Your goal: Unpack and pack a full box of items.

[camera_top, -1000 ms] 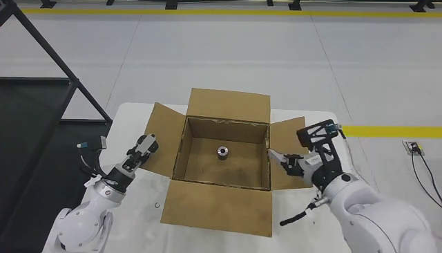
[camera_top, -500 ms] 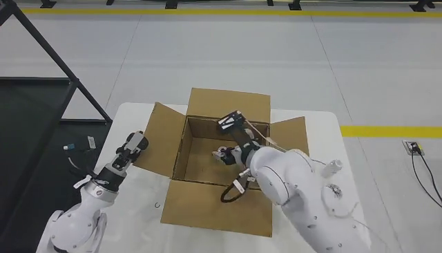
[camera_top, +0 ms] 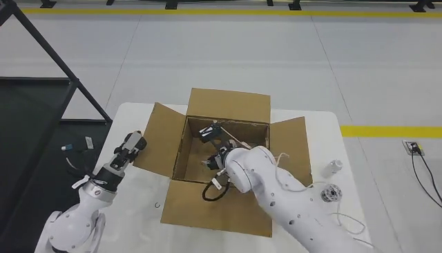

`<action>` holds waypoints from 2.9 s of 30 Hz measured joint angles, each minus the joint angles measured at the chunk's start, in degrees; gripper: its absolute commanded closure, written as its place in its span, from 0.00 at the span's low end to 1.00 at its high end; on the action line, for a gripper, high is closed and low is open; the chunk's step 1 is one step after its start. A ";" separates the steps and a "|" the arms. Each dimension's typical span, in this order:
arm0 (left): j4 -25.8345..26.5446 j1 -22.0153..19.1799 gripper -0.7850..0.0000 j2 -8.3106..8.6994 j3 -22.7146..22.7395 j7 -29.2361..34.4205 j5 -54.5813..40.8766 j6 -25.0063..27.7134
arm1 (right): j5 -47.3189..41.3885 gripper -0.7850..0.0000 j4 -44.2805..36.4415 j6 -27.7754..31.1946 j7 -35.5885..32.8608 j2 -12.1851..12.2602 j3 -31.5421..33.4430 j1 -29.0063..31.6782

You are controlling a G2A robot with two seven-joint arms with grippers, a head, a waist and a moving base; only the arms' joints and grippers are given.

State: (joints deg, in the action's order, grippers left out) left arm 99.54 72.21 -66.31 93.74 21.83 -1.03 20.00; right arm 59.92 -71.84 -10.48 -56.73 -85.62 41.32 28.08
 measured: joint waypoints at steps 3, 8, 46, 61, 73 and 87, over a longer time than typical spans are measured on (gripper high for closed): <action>0.00 0.00 0.00 0.00 0.00 0.00 0.00 0.00 | 0.00 0.00 0.00 0.00 0.00 0.00 0.00 0.00; 0.00 0.00 0.00 0.00 0.00 0.00 0.00 0.01 | -0.38 0.00 0.28 0.69 1.47 0.05 0.45 0.98; 0.00 0.00 0.00 0.00 0.00 0.00 0.00 0.01 | -12.35 1.00 35.79 3.77 17.43 -10.24 -1.44 -9.31; 0.00 0.00 0.00 0.00 0.00 0.00 0.00 0.00 | -3.05 1.00 15.55 2.09 13.46 -5.37 5.72 -1.51; 0.00 0.00 0.00 0.00 0.00 0.00 0.00 0.00 | 1.89 1.00 -11.90 7.25 4.79 -0.17 17.38 13.07; 0.00 0.00 0.00 0.00 0.00 0.00 0.00 0.00 | 2.27 1.00 -11.62 8.29 6.10 -0.16 16.87 13.84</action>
State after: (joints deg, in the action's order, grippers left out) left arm 99.54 72.21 -66.31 93.74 21.83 -1.03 20.00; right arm 62.19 -83.47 -2.19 -50.63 -85.79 58.18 41.92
